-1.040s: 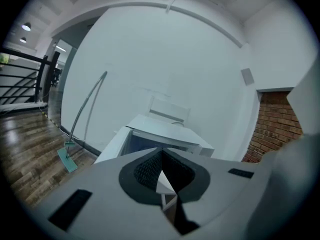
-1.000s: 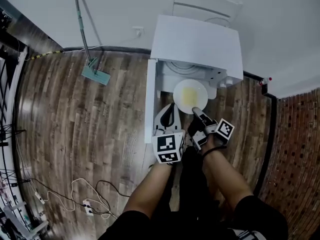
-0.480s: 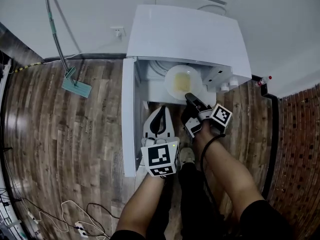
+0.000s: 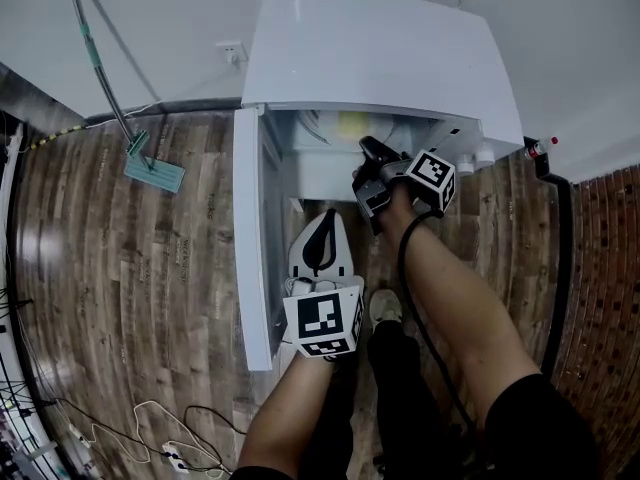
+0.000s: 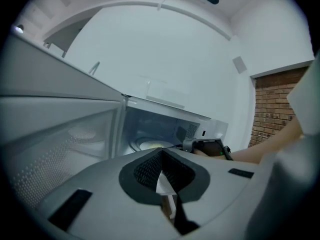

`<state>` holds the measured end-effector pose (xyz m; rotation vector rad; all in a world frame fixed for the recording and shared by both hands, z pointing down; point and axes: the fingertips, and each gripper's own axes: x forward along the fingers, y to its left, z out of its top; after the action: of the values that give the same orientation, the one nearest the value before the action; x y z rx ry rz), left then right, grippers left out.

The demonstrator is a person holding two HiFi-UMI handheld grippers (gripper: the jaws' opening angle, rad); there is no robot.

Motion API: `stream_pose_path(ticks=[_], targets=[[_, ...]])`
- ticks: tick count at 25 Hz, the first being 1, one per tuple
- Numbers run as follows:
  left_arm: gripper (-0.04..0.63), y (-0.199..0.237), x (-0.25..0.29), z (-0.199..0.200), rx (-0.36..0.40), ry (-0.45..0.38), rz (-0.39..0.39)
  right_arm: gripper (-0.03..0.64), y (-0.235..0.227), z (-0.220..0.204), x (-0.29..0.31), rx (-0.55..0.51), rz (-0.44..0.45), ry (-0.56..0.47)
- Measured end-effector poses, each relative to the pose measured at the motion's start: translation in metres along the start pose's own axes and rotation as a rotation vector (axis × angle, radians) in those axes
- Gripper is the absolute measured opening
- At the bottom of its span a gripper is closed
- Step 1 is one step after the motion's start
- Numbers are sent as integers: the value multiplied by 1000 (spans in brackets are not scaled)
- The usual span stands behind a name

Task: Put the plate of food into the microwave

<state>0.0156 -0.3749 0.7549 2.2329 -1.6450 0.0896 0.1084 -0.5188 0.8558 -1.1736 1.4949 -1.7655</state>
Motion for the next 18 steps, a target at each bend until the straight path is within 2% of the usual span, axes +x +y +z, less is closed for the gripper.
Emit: stream_pose_path(ticks=[2,5,13,18], targets=[[-3,-3,0,2,-2,2,-8,35,-5,8,7,8,-9,-13],[-3,-9,1,8,4,2,-20,34,-7,19,15,-64,-39,-23],[-3,-12,2,8,-58,22,-10,41,6,43,27,-486,-169,-72],[-3,-20,3,8,-58,27,-31,140,9,46,29,-747,-276,-85]])
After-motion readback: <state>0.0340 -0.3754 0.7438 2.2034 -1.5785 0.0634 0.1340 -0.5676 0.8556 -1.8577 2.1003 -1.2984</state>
